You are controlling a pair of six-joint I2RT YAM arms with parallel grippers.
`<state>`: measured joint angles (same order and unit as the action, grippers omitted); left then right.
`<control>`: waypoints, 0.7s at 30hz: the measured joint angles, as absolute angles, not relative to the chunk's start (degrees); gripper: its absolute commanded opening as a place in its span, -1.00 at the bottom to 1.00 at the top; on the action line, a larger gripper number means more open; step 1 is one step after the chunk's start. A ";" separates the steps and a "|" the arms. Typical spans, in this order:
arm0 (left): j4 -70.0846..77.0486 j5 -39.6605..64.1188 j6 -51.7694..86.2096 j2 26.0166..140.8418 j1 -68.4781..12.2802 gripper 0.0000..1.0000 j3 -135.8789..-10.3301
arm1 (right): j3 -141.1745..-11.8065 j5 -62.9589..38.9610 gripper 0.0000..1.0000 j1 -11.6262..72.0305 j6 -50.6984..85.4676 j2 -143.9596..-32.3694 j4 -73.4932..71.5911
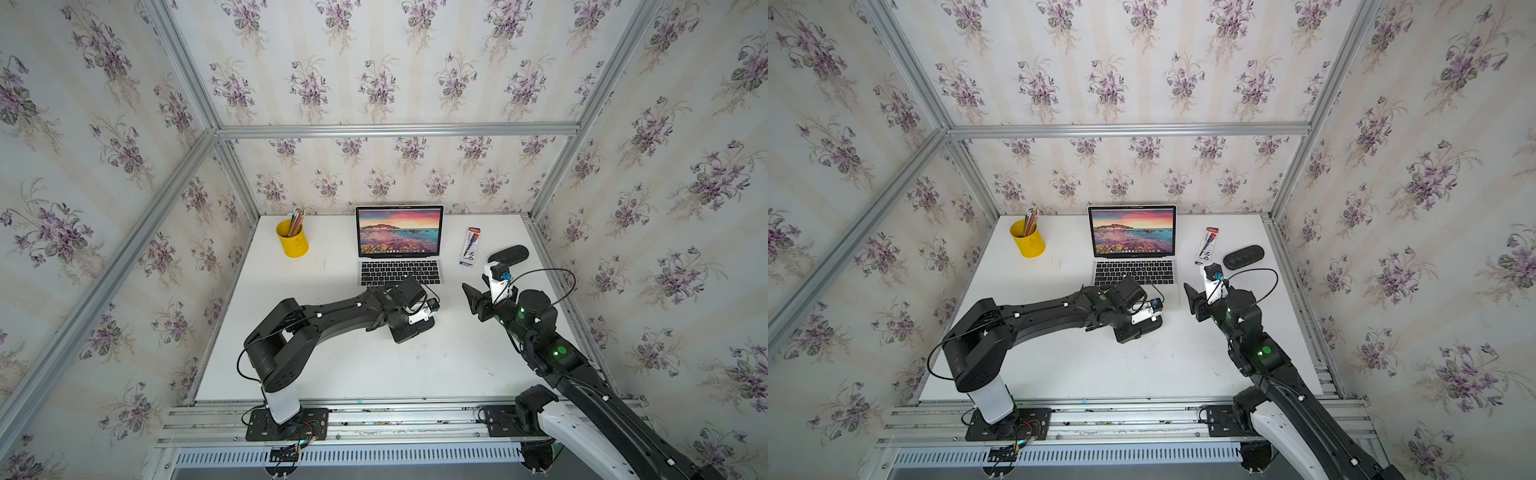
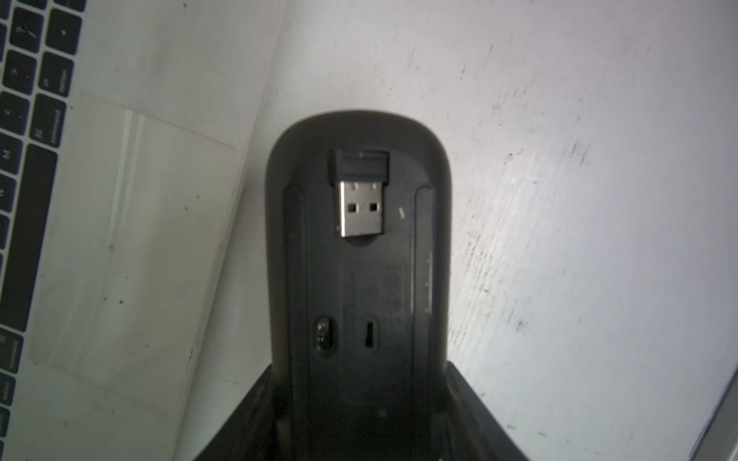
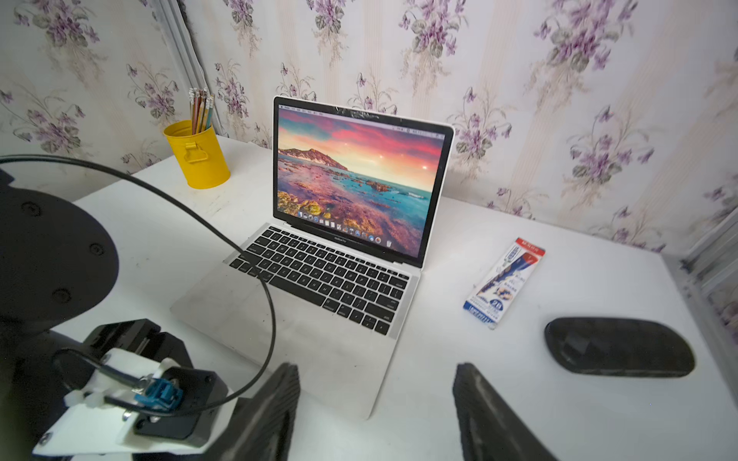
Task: Remove the wireless mouse receiver from the laptop
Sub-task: Pick up the mouse from the center of the board.
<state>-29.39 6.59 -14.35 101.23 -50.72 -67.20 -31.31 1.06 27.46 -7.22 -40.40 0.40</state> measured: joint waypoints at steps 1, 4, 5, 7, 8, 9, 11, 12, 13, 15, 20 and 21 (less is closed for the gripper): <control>-29.87 6.09 -13.82 100.95 -50.72 0.01 -67.13 | -33.32 2.13 0.35 28.75 -9.76 -41.08 2.11; -30.96 5.39 -12.56 100.25 -50.65 0.02 -66.74 | -40.01 6.70 0.38 34.11 -18.04 -43.64 8.56; -31.29 5.06 -12.14 100.05 -50.63 0.02 -66.70 | -41.89 8.73 0.39 35.90 -20.75 -44.36 10.70; -31.75 4.86 -11.07 99.55 -50.37 0.02 -66.57 | -44.18 13.85 0.42 40.05 -27.14 -45.04 15.25; -31.77 4.86 -10.59 99.26 -50.26 0.02 -66.43 | -44.21 16.16 0.44 41.85 -30.04 -44.73 17.15; -31.77 4.91 -10.09 98.94 -50.15 0.02 -66.30 | -43.16 18.90 0.45 43.99 -34.11 -43.68 19.31; -31.73 5.34 -9.47 98.45 -49.87 0.03 -66.22 | -38.94 22.26 0.47 45.95 -41.78 -39.88 21.80; -31.73 5.78 -9.06 98.28 -49.80 0.03 -66.22 | -35.86 23.68 0.49 46.46 -45.71 -37.01 22.28; -31.77 6.11 -8.88 98.21 -49.69 0.03 -66.32 | -32.53 24.51 0.51 46.87 -50.11 -33.74 22.52; -32.34 6.63 -8.60 98.24 -49.47 0.03 -67.07 | -25.87 24.40 0.53 47.35 -58.30 -26.46 21.71; -34.20 8.84 -8.62 98.21 -49.52 0.06 -70.98 | -16.38 19.14 0.57 47.62 -72.62 -18.09 13.72; -34.83 9.50 -8.64 98.13 -49.52 0.06 -71.90 | -14.96 17.65 0.57 47.68 -74.98 -18.15 11.07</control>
<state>-34.83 9.50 -8.64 98.13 -49.52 -71.90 -14.96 17.65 47.68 -74.98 -18.15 11.07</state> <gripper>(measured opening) 0.560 0.783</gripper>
